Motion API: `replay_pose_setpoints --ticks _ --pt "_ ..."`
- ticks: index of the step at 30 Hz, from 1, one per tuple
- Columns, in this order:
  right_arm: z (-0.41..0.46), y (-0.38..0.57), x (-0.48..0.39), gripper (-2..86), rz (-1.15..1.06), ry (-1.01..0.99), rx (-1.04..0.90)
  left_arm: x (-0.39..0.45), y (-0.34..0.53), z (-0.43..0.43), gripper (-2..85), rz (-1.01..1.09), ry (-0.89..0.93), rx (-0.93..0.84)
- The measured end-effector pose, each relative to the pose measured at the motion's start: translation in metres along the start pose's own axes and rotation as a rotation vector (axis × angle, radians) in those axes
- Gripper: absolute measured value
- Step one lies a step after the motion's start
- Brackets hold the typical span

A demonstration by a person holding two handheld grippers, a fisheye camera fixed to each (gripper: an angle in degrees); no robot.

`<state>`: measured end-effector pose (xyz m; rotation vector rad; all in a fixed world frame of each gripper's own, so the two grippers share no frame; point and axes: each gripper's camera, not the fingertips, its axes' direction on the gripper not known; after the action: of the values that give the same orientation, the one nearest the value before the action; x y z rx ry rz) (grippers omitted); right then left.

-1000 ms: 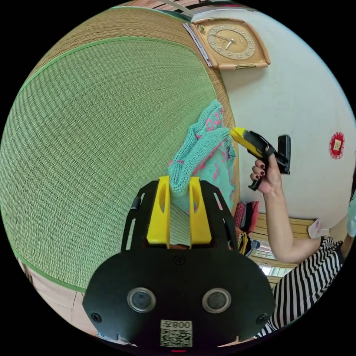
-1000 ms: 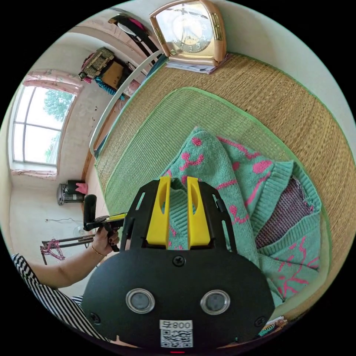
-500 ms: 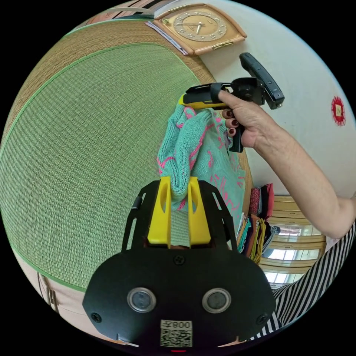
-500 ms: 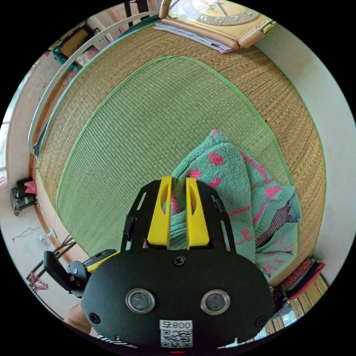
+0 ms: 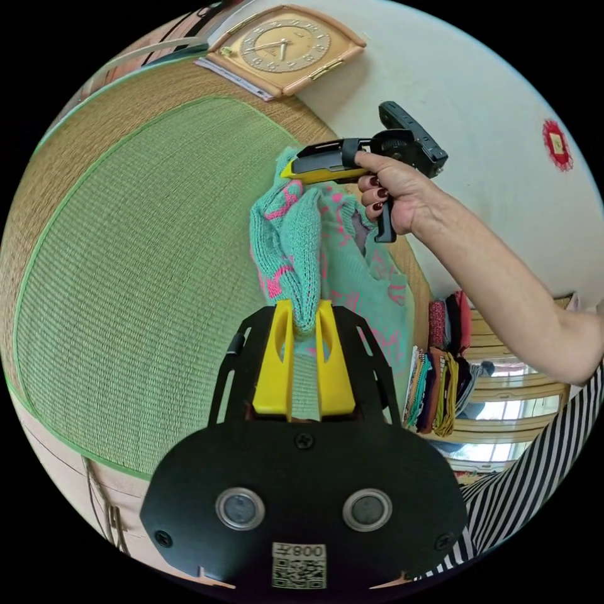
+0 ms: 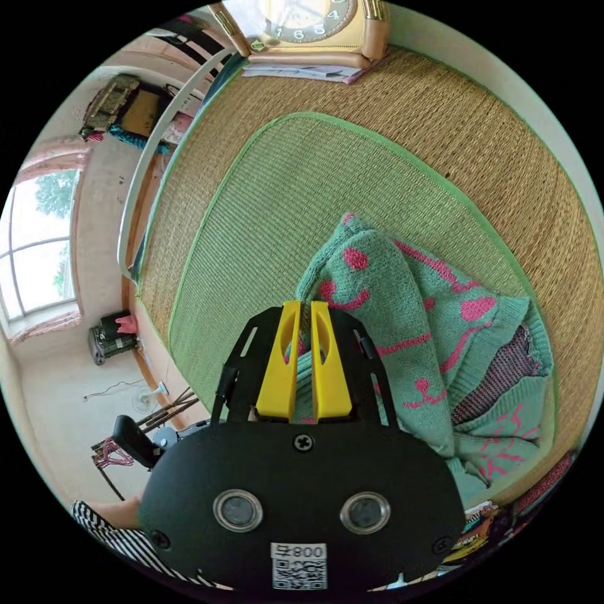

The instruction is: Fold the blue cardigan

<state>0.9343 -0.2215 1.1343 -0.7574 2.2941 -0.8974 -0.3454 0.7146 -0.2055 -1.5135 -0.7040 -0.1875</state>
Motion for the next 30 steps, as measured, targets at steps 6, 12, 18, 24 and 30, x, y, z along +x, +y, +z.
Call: replay_pose_setpoints --ticks 6,12,18,24,30 --pt "-0.064 0.062 0.052 2.4 -0.055 -0.166 0.125 0.076 0.004 0.027 6.3 0.142 0.028 -0.006" --pt "-0.136 0.157 0.131 2.4 -0.066 -0.263 0.27 0.168 0.007 0.074 5.9 0.325 0.11 -0.079" --pt "-0.186 0.276 0.219 2.4 -0.032 -0.272 0.385 0.269 0.021 0.154 5.5 0.546 0.134 -0.233" --pt "-0.197 0.391 0.316 2.2 0.103 -0.268 0.451 0.344 0.043 0.249 5.4 0.634 0.139 -0.395" --pt "-0.18 0.482 0.407 2.2 0.252 -0.348 0.487 0.406 0.065 0.336 5.4 0.721 0.098 -0.493"
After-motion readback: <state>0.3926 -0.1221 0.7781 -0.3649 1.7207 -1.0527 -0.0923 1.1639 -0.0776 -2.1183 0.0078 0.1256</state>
